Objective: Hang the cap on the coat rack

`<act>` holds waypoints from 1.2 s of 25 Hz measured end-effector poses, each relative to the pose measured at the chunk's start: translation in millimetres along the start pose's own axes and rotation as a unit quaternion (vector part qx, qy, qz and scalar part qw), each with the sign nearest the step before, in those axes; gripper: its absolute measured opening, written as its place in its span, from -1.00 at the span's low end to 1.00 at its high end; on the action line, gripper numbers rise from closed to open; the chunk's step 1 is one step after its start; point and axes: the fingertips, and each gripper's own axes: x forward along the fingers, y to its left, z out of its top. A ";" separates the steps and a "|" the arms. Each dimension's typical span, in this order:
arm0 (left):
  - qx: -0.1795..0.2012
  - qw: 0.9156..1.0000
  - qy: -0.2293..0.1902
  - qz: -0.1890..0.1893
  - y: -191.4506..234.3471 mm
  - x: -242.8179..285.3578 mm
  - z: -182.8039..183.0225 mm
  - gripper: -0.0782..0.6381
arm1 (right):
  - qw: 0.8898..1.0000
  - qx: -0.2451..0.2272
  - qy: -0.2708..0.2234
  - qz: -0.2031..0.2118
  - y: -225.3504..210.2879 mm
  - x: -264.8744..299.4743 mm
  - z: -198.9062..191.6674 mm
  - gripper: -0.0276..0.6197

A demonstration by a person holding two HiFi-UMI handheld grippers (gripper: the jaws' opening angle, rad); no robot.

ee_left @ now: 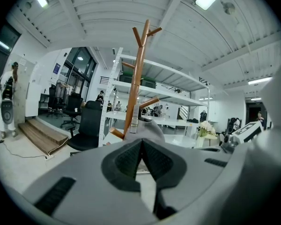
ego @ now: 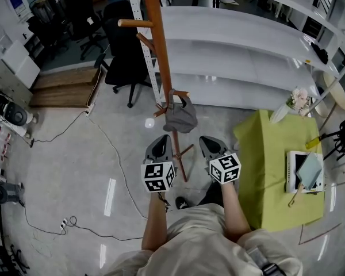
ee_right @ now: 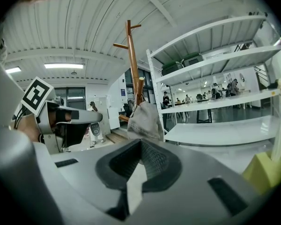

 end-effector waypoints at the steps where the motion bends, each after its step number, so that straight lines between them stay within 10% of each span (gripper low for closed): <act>1: 0.000 1.000 0.000 -0.001 -1.1 0.3 0.3 -0.76 | 1.000 -0.001 0.001 0.000 0.2 -0.5 0.3 -0.90; 30: -0.002 1.000 0.008 -0.013 -4.6 4.5 -2.9 -0.76 | 1.000 0.012 0.006 -0.003 -2.7 -1.4 -0.2 -0.90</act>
